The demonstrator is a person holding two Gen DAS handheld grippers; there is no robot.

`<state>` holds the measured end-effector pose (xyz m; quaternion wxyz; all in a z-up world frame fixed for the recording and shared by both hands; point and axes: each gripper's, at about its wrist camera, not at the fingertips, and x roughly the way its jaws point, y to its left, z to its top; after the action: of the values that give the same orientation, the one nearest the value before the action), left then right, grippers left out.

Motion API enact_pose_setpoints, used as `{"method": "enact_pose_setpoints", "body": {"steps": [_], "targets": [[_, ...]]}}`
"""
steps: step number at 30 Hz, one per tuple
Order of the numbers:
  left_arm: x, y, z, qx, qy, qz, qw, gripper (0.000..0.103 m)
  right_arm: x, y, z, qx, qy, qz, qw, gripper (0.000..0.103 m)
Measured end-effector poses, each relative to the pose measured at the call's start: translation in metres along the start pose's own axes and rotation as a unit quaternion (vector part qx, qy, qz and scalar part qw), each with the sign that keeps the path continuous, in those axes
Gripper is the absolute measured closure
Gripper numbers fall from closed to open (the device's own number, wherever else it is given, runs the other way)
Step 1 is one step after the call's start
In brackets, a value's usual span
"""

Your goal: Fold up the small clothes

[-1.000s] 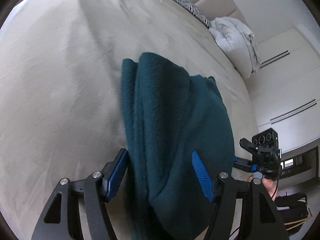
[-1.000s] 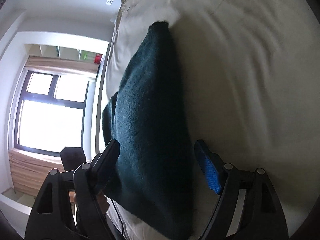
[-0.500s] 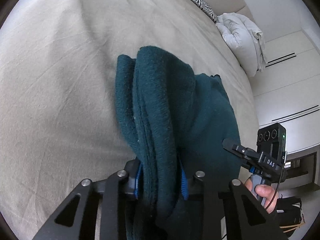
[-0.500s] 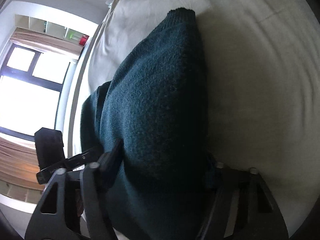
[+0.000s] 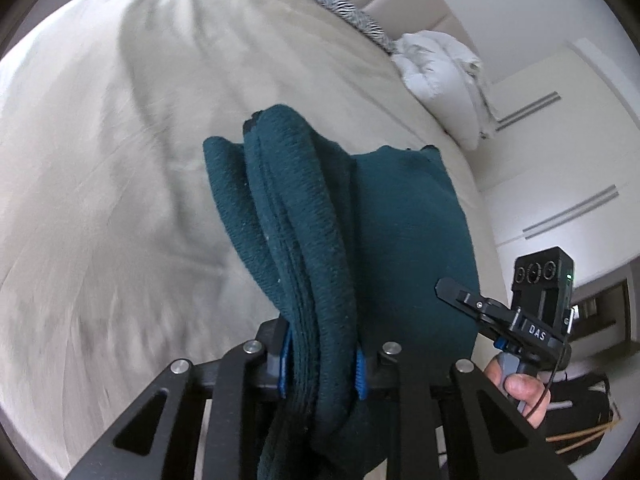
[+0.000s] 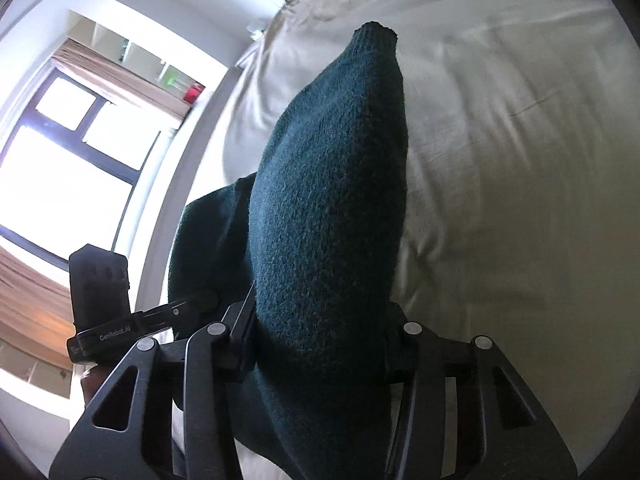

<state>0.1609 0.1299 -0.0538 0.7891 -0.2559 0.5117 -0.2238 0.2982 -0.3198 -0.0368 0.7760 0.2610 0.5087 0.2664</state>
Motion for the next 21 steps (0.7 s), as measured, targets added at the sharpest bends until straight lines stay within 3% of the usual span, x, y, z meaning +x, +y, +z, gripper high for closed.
{"method": "enact_pose_setpoints", "body": {"steps": [7, 12, 16, 19, 21], "targets": [[-0.016, -0.041, -0.042, 0.042, 0.007, -0.008, 0.999, 0.078, -0.066, 0.002, -0.045, 0.004, -0.008, 0.017, 1.0, 0.06], [-0.01, -0.06, -0.073, 0.067, 0.014, 0.0, 0.9977, 0.078, -0.105, -0.017, -0.082, 0.01, -0.008, 0.016, 1.0, 0.06], [0.02, -0.047, -0.086, 0.059, 0.028, 0.018, 0.9977, 0.077, -0.097, -0.041, -0.104, 0.02, -0.005, 0.011, 1.0, 0.06], [0.052, -0.022, -0.091, 0.04, 0.048, 0.041, 0.9972, 0.076, -0.068, -0.072, -0.113, 0.048, 0.008, 0.016, 0.999, 0.059], [0.06, -0.009, -0.095, 0.028, 0.048, 0.035, 0.9979, 0.073, -0.05, -0.1, -0.12, 0.069, 0.019, -0.011, 0.997, 0.054]]}}
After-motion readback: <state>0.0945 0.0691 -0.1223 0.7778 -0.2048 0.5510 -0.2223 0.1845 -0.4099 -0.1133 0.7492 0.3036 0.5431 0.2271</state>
